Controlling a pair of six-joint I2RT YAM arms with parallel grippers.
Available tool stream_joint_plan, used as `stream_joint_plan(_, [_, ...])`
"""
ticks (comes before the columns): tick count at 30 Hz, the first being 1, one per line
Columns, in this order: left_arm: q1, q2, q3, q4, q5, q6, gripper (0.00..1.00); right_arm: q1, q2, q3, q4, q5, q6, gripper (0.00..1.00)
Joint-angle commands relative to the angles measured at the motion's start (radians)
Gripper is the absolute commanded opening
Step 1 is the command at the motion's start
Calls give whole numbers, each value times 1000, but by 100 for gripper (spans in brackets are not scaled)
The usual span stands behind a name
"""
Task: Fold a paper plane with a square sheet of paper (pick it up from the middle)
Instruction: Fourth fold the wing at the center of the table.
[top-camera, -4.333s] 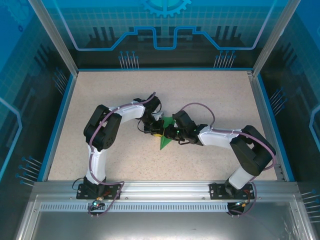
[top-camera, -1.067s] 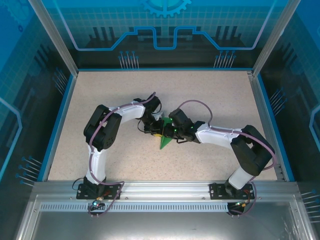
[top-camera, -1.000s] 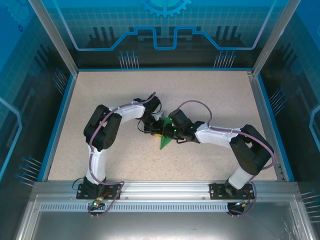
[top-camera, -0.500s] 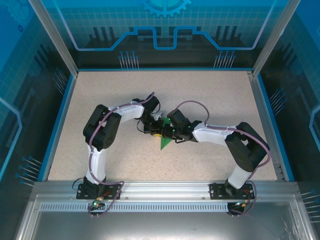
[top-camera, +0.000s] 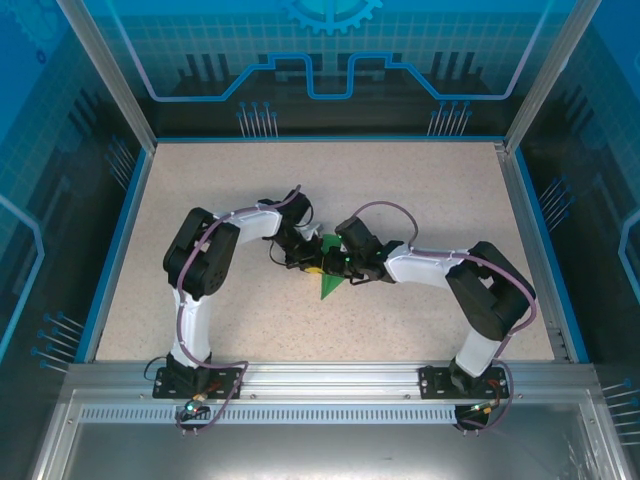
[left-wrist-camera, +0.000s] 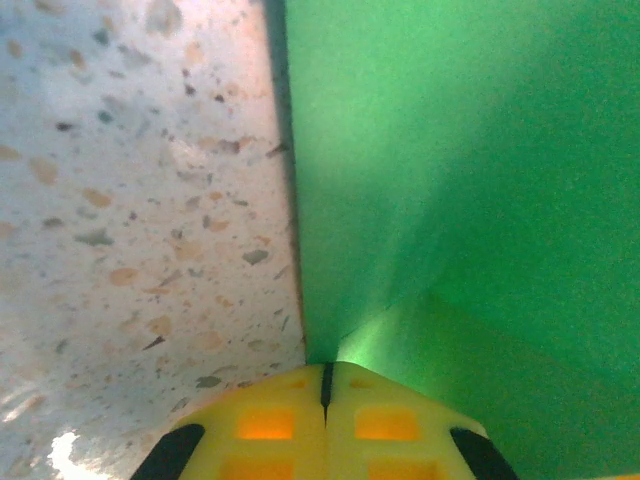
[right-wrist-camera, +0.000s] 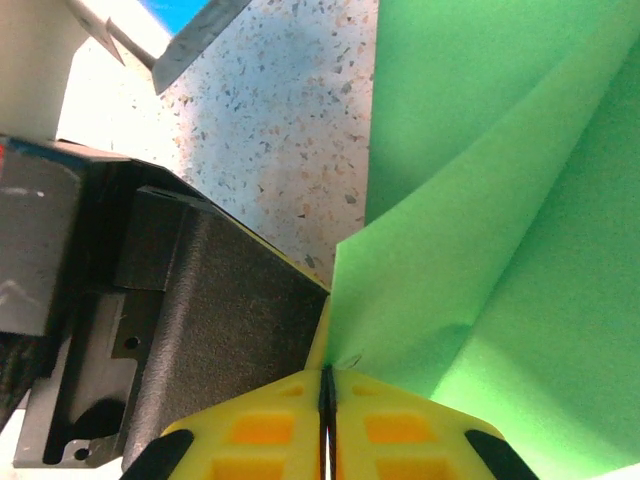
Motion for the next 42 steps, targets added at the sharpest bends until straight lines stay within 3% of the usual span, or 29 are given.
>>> stream_joint_plan(1, [16,63,-50,25,-121,-27,0,-14,30,-17,72,-19,22,10])
stream_joint_plan(12, [63,55,-100,101,-33,-106,0,-33,53,-52,139,-53,50,10])
stream_joint_plan(42, [127,-32,-150,167,25,-191,0,-35,53,-84,159,-84,37,10])
